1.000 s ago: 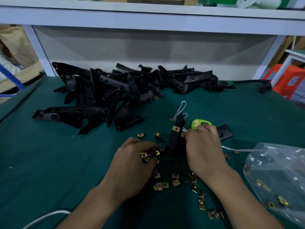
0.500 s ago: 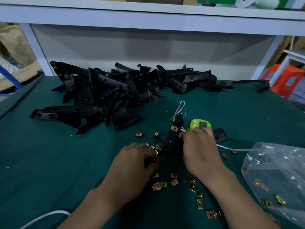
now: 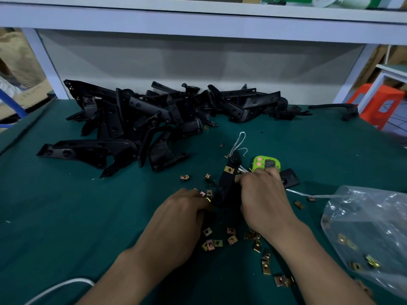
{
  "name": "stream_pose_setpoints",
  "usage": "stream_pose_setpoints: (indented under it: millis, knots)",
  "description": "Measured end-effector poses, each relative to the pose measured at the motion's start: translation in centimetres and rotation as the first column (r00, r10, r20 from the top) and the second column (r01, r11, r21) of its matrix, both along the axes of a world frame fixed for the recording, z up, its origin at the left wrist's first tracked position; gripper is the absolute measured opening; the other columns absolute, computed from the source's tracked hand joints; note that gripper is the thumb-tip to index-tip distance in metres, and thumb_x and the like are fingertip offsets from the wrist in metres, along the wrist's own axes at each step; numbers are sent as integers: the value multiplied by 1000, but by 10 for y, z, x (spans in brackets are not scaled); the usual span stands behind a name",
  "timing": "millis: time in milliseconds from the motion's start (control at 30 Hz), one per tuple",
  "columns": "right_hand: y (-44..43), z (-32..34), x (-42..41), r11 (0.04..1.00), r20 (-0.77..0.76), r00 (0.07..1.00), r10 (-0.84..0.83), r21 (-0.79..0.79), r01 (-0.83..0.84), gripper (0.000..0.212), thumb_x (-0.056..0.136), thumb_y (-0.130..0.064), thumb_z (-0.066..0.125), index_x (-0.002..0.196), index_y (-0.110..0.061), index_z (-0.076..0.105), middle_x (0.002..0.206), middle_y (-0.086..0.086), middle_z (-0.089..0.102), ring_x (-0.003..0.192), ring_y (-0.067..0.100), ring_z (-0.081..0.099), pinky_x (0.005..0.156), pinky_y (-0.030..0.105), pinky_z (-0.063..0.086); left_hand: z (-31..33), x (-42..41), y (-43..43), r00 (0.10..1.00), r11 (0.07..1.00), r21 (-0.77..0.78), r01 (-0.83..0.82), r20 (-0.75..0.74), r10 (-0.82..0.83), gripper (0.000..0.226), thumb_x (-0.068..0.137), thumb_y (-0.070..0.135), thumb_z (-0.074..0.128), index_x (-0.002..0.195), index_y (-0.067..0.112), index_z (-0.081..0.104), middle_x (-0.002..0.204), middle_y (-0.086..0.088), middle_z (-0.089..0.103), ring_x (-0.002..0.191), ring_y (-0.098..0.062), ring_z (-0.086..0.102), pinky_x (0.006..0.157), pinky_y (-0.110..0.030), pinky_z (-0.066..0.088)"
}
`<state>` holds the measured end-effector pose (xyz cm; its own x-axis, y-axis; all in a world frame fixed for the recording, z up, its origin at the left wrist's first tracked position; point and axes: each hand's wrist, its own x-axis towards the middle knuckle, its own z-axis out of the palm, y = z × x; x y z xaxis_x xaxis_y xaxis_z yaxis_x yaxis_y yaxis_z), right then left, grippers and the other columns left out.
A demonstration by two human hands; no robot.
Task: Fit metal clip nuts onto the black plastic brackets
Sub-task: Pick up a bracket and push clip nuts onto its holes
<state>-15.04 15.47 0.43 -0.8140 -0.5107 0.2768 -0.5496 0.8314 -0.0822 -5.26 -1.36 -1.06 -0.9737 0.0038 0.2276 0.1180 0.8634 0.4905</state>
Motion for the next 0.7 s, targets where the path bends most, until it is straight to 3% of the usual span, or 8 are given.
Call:
stream_pose_setpoints:
  millis: [167, 333, 433, 600, 700]
  knots:
    - [-1, -1, 0, 1000, 1, 1000, 28, 11, -28, 45, 58, 6, 58, 91, -21, 74, 60, -13, 29, 70, 18, 33, 78, 32, 22, -3, -1, 2, 997, 999, 2, -41, -69, 41, 22, 98, 11, 57, 96, 27, 72, 95, 14, 62, 92, -7, 51, 81, -27, 45]
    - [-3, -3, 1, 999, 3, 1000, 16, 33, -16, 30, 59, 3, 56, 73, -23, 57, 57, -13, 34, 67, 21, 42, 82, 35, 27, -1, -2, -1, 990, 990, 80, -118, -70, 124, 24, 91, 8, 69, 97, 29, 79, 99, 18, 71, 95, -5, 57, 84, -30, 50]
    - [-2, -4, 1, 999, 12, 1000, 6, 47, -7, 30, 59, 2, 53, 74, -23, 56, 57, -11, 38, 65, 20, 39, 89, 37, 30, 3, -1, 0, 987, 992, 60, -114, -107, 120, 34, 83, 2, 69, 92, 32, 81, 97, 22, 73, 96, -4, 58, 84, -28, 51]
    - [-2, -5, -1, 999, 13, 1000, 8, 47, -8, 31, 57, 3, 55, 74, -23, 56, 57, -11, 40, 65, 19, 41, 92, 36, 29, 14, 5, 0, 991, 997, 16, 71, 111, -73, 38, 70, 23, 54, 96, 42, 74, 96, 28, 63, 103, 6, 52, 89, -16, 46]
    - [-2, -7, -2, 1000, 12, 1000, 11, 29, -12, 30, 59, 4, 56, 71, -23, 52, 56, -12, 38, 64, 19, 39, 92, 36, 30, 17, 5, -9, 974, 990, 20, 140, 177, -141, 29, 78, 25, 66, 98, 42, 76, 98, 26, 64, 104, 4, 54, 92, -15, 43]
